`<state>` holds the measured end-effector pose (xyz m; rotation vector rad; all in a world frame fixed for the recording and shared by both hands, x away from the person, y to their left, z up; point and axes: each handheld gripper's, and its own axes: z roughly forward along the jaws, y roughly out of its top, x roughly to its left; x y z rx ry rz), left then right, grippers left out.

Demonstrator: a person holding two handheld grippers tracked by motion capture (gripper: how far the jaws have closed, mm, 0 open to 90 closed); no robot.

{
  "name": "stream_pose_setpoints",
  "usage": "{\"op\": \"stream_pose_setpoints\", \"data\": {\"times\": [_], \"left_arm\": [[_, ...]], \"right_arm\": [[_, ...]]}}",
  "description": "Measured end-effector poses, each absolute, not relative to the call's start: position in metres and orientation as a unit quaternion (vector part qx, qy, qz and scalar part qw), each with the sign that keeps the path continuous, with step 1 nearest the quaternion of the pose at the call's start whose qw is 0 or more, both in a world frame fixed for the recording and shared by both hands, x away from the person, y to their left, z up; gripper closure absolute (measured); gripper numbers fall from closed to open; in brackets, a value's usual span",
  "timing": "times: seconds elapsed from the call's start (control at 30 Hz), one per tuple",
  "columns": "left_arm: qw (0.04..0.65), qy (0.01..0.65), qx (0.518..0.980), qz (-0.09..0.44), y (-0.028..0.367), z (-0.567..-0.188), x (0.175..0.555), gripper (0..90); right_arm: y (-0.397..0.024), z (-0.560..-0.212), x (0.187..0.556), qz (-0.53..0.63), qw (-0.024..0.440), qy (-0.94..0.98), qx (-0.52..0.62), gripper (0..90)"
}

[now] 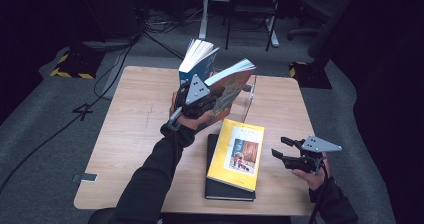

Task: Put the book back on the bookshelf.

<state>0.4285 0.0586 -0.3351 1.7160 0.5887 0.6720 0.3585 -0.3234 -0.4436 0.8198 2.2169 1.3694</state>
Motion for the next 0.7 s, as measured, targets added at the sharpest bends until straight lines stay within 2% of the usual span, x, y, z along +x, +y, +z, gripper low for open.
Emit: {"op": "stream_pose_setpoints", "data": {"times": [0.37, 0.5, 0.7], "left_arm": [[0.561, 0.243, 0.739, 0.282, 0.071, -0.333, 0.416, 73.8], [0.570, 0.255, 0.729, 0.282, 0.081, -0.332, 0.411, 73.8], [0.566, 0.277, 0.711, 0.312, 0.084, -0.327, 0.415, 73.8]], "right_arm": [[-0.320, -0.448, 0.359, 0.478, 0.199, 0.803, 0.295, 38.3], [-0.317, -0.448, 0.359, 0.475, 0.196, 0.806, 0.292, 38.6], [-0.312, -0.452, 0.360, 0.464, 0.194, 0.816, 0.286, 38.5]]}}
